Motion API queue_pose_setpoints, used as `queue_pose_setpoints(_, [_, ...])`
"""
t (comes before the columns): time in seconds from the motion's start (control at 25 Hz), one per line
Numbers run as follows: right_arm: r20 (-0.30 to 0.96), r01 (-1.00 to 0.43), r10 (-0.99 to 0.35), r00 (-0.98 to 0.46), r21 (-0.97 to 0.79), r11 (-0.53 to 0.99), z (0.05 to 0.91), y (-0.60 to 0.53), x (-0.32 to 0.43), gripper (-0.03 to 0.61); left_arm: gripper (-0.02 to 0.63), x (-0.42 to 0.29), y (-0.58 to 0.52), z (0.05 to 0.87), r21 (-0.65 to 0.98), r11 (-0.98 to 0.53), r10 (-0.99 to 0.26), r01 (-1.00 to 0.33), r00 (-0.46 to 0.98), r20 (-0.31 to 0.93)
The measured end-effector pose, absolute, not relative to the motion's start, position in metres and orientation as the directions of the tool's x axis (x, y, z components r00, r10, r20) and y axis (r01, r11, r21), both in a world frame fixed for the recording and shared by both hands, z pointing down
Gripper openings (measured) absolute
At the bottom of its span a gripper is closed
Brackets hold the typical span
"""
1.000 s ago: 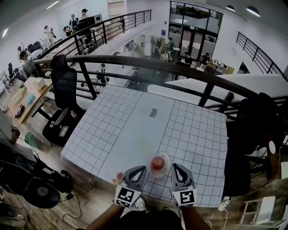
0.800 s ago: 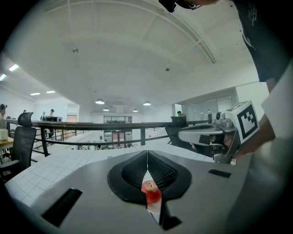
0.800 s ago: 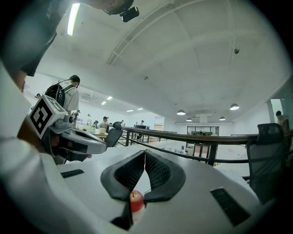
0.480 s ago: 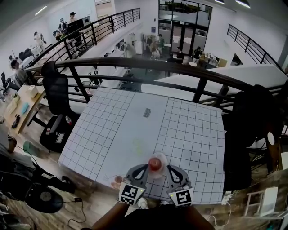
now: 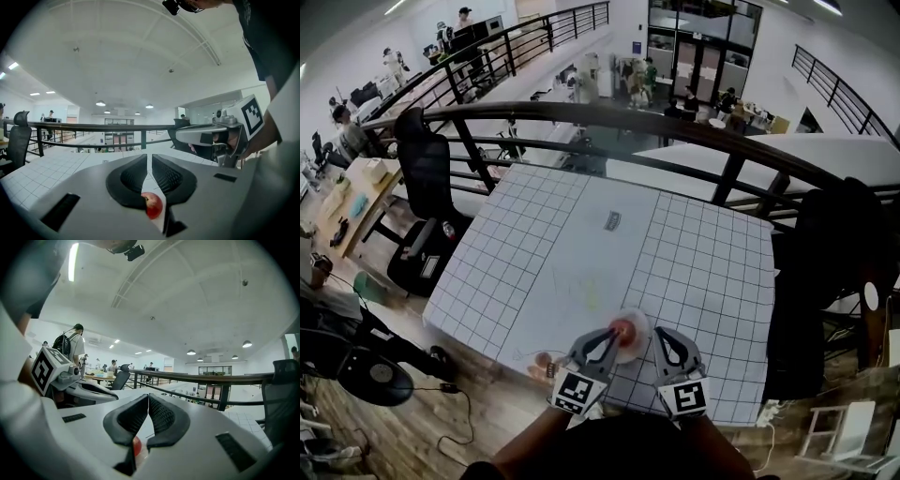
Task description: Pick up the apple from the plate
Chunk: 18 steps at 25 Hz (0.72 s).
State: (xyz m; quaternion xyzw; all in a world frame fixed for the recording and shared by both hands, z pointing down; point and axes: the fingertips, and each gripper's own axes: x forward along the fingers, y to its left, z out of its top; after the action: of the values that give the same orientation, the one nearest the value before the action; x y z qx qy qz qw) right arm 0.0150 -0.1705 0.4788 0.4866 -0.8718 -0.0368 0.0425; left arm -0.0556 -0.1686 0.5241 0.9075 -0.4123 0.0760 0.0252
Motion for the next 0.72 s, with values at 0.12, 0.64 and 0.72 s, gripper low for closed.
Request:
queue_pose_setpoints(0.12, [0.049, -0.844, -0.850, -0.524, 0.100, 0.527, 0.485, -0.174, 0.020, 0.023, 0.053, -0.051, -0.168, 0.536, -0.013, -0.661, -0.738, -0.750, 0.647, 0.189])
queue_pose_setpoints(0.64, [0.111, -0.844, -0.840, -0.531, 0.026, 0.536, 0.517, -0.177, 0.025, 0.023, 0.373, -0.041, -0.182, 0.611, 0.015, -0.669, -0.684, -0.743, 0.623, 0.379])
queue_pose_setpoints(0.72, [0.112, -0.844, -0.841, -0.530, 0.022, 0.535, 0.520, -0.179, 0.027, 0.025, 0.401, -0.039, -0.185, 0.628, 0.036, -0.669, -0.666, -0.742, 0.621, 0.413])
